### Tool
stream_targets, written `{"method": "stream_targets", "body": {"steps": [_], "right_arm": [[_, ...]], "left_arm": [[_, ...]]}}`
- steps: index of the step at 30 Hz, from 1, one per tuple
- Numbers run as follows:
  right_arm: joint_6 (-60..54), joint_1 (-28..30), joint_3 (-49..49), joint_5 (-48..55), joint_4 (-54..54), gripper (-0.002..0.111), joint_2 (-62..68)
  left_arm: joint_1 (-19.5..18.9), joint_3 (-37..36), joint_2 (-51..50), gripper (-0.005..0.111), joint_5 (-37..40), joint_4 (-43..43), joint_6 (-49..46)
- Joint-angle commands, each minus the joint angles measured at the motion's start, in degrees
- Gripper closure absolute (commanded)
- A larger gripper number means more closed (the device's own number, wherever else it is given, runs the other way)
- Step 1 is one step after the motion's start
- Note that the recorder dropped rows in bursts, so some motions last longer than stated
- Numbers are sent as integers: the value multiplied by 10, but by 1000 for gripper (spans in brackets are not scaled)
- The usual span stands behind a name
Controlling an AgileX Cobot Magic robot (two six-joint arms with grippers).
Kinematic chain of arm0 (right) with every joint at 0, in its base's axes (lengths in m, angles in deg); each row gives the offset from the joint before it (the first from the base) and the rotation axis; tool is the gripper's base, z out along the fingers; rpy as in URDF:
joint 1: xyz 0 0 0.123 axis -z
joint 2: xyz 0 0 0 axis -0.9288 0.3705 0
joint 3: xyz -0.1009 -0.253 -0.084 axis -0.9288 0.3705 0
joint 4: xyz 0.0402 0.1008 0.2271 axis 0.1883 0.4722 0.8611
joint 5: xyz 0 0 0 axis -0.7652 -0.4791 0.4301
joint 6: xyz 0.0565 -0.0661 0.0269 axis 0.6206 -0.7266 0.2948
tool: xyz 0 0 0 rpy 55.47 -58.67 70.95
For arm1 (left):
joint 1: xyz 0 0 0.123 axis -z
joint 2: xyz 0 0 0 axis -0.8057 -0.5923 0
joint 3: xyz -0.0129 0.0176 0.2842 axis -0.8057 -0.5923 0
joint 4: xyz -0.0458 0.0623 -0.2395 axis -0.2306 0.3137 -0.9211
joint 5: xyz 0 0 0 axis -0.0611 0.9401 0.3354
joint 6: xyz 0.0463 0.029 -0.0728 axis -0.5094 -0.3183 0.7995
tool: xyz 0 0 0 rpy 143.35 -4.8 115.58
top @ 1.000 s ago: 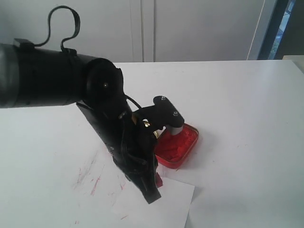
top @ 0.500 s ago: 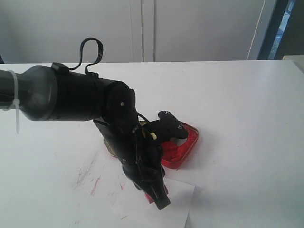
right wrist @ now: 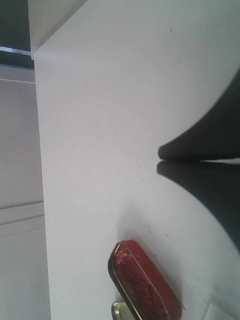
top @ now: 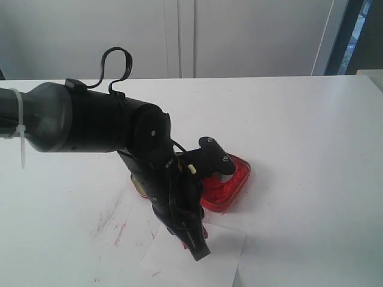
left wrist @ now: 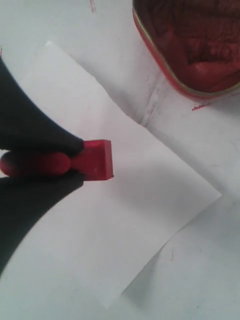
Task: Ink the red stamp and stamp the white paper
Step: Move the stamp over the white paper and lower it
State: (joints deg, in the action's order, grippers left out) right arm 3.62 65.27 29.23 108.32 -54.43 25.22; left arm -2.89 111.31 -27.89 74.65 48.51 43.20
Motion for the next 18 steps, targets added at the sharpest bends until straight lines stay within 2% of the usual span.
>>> {"method": "stream_targets", "body": {"steps": [1,18], "right_arm": [[0,2,3,-4,-4,108,-3],[0,2,3,-4,-4,108,-3]], "left_arm": [[3,-2,-14,107,7,6,5],[3,-2,-81,107,9,9,6]]}}
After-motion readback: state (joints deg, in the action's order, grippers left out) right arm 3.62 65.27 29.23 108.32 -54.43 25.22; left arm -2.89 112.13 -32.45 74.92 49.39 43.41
